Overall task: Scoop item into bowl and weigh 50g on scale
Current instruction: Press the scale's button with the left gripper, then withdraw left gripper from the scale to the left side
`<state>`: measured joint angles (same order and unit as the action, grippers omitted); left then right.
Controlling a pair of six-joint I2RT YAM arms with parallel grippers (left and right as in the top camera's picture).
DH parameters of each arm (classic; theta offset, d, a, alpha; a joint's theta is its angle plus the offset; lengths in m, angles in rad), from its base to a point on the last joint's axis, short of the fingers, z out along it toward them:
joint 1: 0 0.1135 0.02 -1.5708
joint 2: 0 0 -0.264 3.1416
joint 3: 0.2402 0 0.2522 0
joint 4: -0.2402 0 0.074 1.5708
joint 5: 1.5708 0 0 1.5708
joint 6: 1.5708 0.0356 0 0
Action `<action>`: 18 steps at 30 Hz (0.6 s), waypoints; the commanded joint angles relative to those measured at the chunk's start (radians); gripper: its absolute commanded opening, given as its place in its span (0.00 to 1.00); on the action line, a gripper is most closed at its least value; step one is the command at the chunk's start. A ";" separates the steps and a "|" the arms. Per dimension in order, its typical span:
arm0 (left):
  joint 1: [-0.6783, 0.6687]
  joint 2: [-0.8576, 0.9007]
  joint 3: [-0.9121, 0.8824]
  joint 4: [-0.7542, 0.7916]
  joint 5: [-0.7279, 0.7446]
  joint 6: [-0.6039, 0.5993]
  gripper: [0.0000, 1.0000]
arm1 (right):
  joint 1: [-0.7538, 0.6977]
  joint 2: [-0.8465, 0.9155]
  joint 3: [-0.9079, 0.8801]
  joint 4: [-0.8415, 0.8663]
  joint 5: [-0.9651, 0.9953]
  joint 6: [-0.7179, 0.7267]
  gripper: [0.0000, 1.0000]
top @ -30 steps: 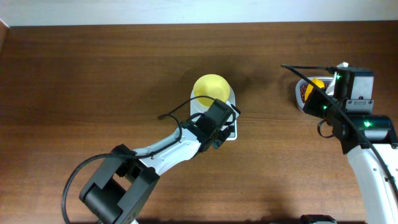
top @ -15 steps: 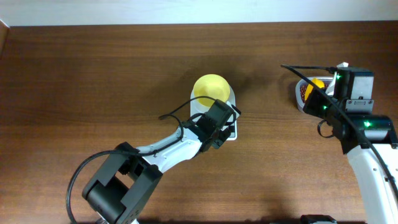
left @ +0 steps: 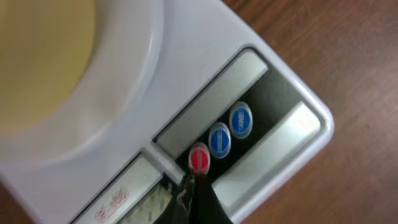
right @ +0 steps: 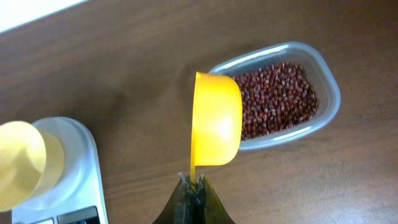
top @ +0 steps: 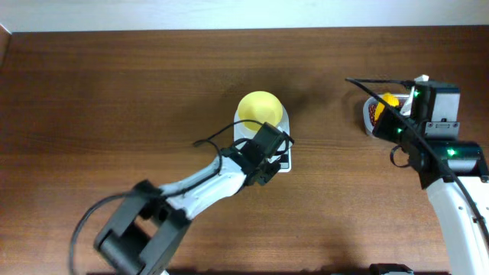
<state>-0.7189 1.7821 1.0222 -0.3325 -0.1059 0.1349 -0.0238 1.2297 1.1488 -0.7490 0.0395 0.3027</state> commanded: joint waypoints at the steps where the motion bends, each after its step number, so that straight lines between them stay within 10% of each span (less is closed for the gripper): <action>1: 0.000 -0.259 -0.004 -0.055 -0.004 0.012 0.00 | -0.004 0.001 0.024 0.045 0.001 -0.010 0.04; 7: 0.087 -0.631 -0.004 -0.010 -0.008 0.012 0.03 | -0.004 0.001 0.024 0.210 0.002 -0.010 0.04; 18: 0.370 -0.624 -0.004 0.029 -0.008 -0.036 0.05 | -0.004 0.058 0.024 0.302 0.001 -0.006 0.04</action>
<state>-0.3763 1.1534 1.0183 -0.3092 -0.1123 0.1146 -0.0238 1.2640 1.1522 -0.4641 0.0395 0.3023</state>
